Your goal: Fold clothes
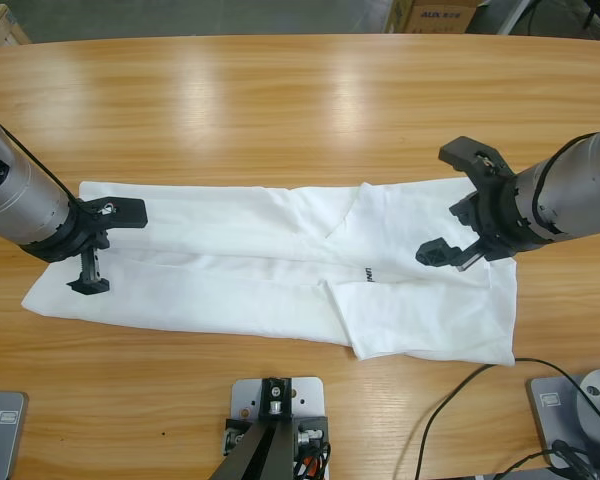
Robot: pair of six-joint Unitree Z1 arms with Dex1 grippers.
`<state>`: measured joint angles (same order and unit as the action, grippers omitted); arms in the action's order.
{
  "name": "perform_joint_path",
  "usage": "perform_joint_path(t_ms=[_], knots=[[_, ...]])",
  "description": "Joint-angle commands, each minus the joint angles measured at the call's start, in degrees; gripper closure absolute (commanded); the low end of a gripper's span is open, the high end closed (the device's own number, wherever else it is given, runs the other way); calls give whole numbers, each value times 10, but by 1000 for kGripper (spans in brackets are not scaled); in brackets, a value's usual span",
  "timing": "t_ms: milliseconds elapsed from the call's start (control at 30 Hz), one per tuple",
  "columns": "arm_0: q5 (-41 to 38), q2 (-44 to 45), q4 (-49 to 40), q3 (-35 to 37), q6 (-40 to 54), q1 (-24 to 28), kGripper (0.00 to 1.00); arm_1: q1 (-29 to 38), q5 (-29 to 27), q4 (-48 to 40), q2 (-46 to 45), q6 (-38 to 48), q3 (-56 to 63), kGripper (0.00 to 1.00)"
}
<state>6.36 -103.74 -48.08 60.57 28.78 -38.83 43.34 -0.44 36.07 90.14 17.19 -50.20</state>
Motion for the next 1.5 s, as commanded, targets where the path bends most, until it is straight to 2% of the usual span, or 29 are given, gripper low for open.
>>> perform_joint_path(t_ms=[33,300,667,1133,1367,1500], knots=[[7,34,-13,-23,20,-11,0,66,-8,13,112,-34,-34,18],[-23,34,-12,-27,14,-30,0,96,30,-82,135,-28,23,23],[-23,34,-12,-26,12,-29,0,95,59,-93,238,-15,-5,46],[-23,30,-10,-26,12,-15,0,-7,18,-91,279,-55,-48,46],[-36,28,12,-26,-17,41,0,-54,13,-80,268,-79,-80,46],[-70,28,50,-20,-84,91,0,-54,14,-43,181,-75,-88,41]])
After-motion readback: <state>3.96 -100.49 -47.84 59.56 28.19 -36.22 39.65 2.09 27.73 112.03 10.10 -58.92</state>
